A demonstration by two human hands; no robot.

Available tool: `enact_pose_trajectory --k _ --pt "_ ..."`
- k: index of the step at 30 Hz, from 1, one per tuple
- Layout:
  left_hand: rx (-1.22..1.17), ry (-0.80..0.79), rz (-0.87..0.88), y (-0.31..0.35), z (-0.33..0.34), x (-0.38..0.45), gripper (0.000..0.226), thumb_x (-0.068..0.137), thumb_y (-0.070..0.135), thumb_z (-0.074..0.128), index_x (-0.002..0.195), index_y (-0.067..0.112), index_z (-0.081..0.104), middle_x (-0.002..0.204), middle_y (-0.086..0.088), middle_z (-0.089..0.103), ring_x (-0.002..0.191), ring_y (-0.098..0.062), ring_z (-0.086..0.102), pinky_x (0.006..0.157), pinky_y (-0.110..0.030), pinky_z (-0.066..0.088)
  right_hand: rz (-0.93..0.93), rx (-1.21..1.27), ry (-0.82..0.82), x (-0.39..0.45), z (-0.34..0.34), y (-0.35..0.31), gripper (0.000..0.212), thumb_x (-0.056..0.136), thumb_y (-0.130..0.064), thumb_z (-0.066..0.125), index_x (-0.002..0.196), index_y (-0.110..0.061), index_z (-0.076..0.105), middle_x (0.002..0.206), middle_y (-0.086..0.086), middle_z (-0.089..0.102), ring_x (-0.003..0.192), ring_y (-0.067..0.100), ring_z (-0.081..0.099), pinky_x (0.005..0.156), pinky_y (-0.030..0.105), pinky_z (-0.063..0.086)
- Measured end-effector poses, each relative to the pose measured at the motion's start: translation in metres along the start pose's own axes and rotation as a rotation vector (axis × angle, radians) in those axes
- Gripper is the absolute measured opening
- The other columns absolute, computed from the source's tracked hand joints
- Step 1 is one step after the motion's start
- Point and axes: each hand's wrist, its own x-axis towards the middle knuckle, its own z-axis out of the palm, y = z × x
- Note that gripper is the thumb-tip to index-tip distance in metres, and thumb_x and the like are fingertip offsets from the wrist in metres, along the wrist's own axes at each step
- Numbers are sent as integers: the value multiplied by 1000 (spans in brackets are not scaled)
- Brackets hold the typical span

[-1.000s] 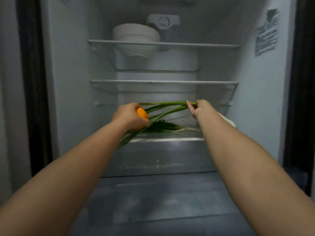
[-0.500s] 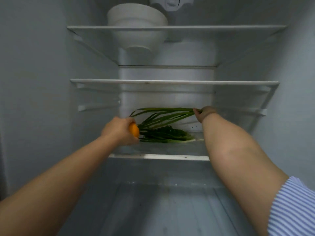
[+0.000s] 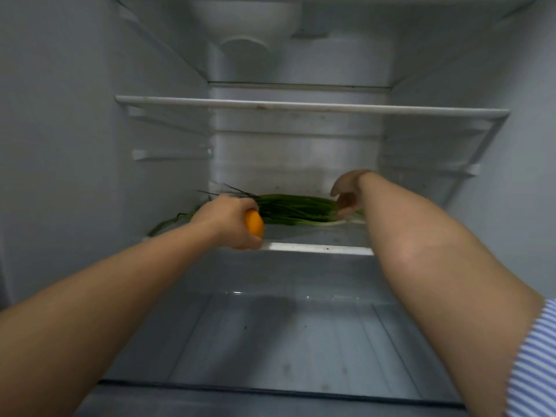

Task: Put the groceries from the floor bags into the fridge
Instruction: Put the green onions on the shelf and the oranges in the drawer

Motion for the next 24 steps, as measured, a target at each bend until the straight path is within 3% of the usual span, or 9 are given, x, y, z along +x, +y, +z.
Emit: enact_pose_trajectory --k 3,5,7,9,12,15,19,22,24 --pt "-83 -53 88 -2 -7 -3 55 77 30 73 126 24 51 123 -3 52 103 -20 49 80 -32 46 -5 -309 -81 -35 -2 -10 43 99 -17 41 136 5 39 111 25 60 94 35 57 102 41 42" --pt "-102 -156 150 -1 -7 -6 53 79 25 72 127 24 50 117 -1 47 100 -18 47 73 -30 50 -61 -622 -65 -61 0 -15 41 100 -14 38 133 9 41 130 26 53 110 34 54 101 31 42" --pt "-4 -321 209 4 0 -9 55 79 23 72 129 23 49 118 0 45 105 -21 49 82 -36 55 -155 -844 -63 -84 17 -14 37 100 -16 36 125 8 49 113 26 59 93 30 56 71 17 52" --pt "94 -533 235 10 13 -12 58 78 21 73 130 22 47 120 0 43 111 -24 48 90 -43 54 -286 -815 -144 -88 39 -8 36 99 -25 41 115 4 55 85 14 59 71 23 55 55 24 46" --pt "292 -743 252 13 33 -14 59 79 22 73 131 21 45 121 0 43 112 -23 47 94 -44 52 -541 -881 -95 -94 56 4 38 97 -33 43 108 -1 60 89 10 61 77 24 56 66 28 43" --pt "424 -728 234 1 49 -9 61 78 24 74 129 21 42 133 -7 43 116 -29 50 94 -43 52 -682 -1038 -2 -107 63 12 40 96 -36 41 110 -3 61 97 12 60 87 27 55 72 31 40" --pt "503 -758 118 -26 76 -2 52 80 20 72 119 16 38 108 -13 52 87 -24 55 84 -40 51 -668 -1182 59 -114 82 16 39 95 -31 45 122 -4 53 125 17 56 112 33 57 87 35 48" --pt "654 -768 10 -42 102 2 94 77 23 75 147 16 12 134 -18 49 117 -30 57 102 -38 46 -621 -1209 121 -116 99 17 40 94 -24 46 128 -3 47 128 16 51 114 30 55 86 34 49" --pt "637 -752 -57 -52 112 7 113 73 27 78 150 18 -4 146 -15 38 127 -28 51 107 -41 42 -598 -1200 151 -119 104 19 41 94 -22 47 130 -2 44 129 17 48 115 30 54 88 34 49"
